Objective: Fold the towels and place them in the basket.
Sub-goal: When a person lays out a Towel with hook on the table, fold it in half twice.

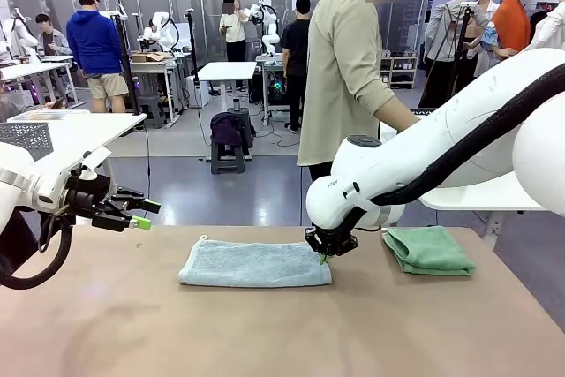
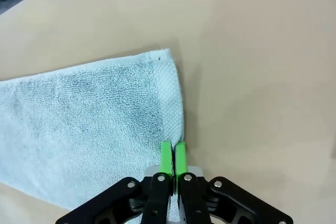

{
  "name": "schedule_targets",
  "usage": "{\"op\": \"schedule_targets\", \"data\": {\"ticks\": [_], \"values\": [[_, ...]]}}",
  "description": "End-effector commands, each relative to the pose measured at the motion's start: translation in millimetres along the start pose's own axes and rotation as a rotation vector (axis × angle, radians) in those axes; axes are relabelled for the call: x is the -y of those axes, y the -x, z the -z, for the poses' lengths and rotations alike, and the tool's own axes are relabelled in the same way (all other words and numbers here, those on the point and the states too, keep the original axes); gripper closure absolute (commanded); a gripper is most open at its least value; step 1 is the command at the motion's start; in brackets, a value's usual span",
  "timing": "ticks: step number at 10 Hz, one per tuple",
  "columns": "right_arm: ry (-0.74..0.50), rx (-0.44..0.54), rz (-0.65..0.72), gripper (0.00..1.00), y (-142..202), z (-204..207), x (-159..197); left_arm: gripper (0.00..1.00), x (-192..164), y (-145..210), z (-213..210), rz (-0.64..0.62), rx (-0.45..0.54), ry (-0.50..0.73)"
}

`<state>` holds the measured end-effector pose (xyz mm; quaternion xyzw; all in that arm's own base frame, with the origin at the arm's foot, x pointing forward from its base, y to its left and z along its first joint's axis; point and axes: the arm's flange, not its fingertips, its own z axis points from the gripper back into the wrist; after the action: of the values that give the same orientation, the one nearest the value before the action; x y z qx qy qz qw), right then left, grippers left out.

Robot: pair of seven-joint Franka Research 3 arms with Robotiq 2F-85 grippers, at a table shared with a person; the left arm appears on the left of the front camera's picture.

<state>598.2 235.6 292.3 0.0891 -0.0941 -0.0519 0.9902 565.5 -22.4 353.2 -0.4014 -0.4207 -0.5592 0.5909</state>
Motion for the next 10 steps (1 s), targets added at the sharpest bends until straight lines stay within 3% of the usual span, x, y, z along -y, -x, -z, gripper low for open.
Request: {"op": "schedule_targets", "data": {"ticks": [1, 7, 10], "values": [[0.04, 0.009, 0.028, 1.0, 0, 7, -4, 0.2, 1, -1, -1, 0.002, 0.002, -0.001], [0.021, 0.067, -0.211, 1.0, 4, -35, 43, 0.2, 1, -1, -1, 0.002, 0.002, -0.001], [0.047, 0.055, -0.288, 1.0, 5, -75, 41, 0.2, 1, -1, -1, 0.002, 0.002, -0.001]]}}
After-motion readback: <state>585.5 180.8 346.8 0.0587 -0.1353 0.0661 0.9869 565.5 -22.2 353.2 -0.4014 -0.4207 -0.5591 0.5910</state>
